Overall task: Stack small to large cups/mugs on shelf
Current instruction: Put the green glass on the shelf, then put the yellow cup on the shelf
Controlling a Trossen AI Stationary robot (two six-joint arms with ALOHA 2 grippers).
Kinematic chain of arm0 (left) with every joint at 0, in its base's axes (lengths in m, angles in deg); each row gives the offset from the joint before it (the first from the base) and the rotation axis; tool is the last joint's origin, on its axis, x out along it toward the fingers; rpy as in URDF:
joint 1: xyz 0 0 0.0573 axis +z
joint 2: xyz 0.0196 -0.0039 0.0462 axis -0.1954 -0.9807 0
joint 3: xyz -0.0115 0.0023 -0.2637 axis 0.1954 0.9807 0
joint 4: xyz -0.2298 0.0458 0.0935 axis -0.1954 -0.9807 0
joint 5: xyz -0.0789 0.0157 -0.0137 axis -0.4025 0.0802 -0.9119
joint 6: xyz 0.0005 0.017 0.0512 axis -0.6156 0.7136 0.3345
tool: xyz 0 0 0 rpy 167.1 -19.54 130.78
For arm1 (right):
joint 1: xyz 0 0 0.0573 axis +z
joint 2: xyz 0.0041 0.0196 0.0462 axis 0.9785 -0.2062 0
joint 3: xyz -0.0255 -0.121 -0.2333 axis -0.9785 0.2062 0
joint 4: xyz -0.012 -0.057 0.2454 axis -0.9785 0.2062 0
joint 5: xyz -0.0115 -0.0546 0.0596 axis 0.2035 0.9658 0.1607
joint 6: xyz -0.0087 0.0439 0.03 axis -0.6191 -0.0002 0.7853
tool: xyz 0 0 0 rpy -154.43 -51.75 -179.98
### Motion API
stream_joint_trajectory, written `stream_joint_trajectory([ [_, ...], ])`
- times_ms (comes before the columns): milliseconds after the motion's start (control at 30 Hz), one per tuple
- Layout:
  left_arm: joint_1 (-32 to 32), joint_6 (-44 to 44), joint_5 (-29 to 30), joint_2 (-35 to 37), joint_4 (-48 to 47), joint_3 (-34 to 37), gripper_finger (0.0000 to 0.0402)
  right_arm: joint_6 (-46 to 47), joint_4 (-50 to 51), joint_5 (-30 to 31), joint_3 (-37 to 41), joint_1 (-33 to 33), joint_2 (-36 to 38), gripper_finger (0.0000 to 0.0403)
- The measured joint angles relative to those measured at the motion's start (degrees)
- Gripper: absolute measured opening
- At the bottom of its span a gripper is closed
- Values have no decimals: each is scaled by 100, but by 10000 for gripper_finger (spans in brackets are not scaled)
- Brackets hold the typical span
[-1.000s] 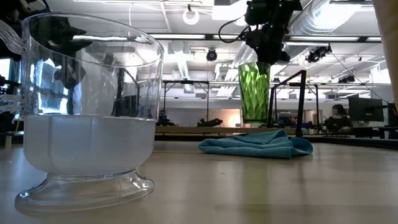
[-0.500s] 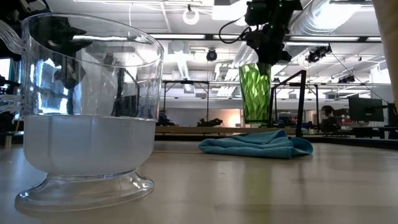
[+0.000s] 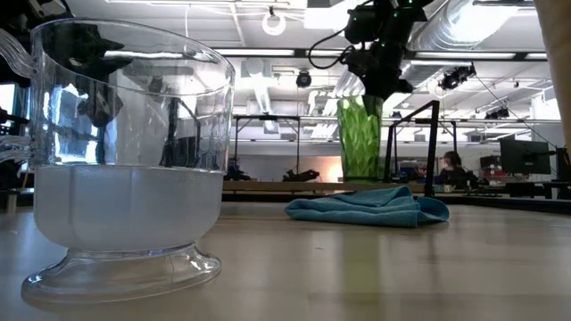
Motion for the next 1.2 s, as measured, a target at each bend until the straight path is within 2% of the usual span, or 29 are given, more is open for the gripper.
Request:
stream_joint_trajectory([
  [533,0,0,0,0,1,0,76,5,104,-135,0,11,4,5],
  [967,0,0,0,0,1,0,76,102,65,-251,22,50,47,92],
  [1200,2,0,-1,1,-1,0,76,130,-10,-248,15,109,202,119],
])
